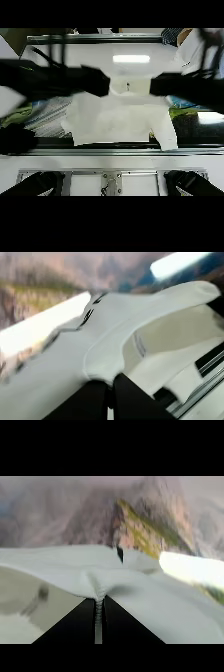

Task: Fold the clothes and pants, and hang the long-sleeved shirts on hangers.

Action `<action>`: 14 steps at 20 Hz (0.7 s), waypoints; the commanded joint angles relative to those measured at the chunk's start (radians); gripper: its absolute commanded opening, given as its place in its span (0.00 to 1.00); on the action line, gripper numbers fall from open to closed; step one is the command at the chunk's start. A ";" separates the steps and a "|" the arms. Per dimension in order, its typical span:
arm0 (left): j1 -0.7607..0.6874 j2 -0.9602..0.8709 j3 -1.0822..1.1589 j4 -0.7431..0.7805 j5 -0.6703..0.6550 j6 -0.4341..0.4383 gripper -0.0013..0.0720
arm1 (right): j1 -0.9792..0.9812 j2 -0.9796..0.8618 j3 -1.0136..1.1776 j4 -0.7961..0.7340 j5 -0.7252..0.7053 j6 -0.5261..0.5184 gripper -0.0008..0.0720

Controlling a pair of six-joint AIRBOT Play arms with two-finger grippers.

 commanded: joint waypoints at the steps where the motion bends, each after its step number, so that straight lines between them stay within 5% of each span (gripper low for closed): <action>1: 0.008 0.005 0.309 -0.075 -0.003 0.087 0.04 | 0.004 -0.010 0.282 0.008 0.013 -0.055 0.06; 4: 0.008 0.015 0.335 -0.063 0.027 0.103 0.04 | 0.055 -0.007 0.324 0.008 0.022 -0.038 0.06; 8: 0.046 0.070 0.069 0.040 0.003 0.079 0.04 | 0.055 -0.090 0.323 -0.019 0.166 -0.041 0.06; 14: 0.364 -0.042 -0.240 -0.121 -0.104 0.116 0.04 | -0.033 -0.380 0.275 -0.029 0.291 -0.225 0.06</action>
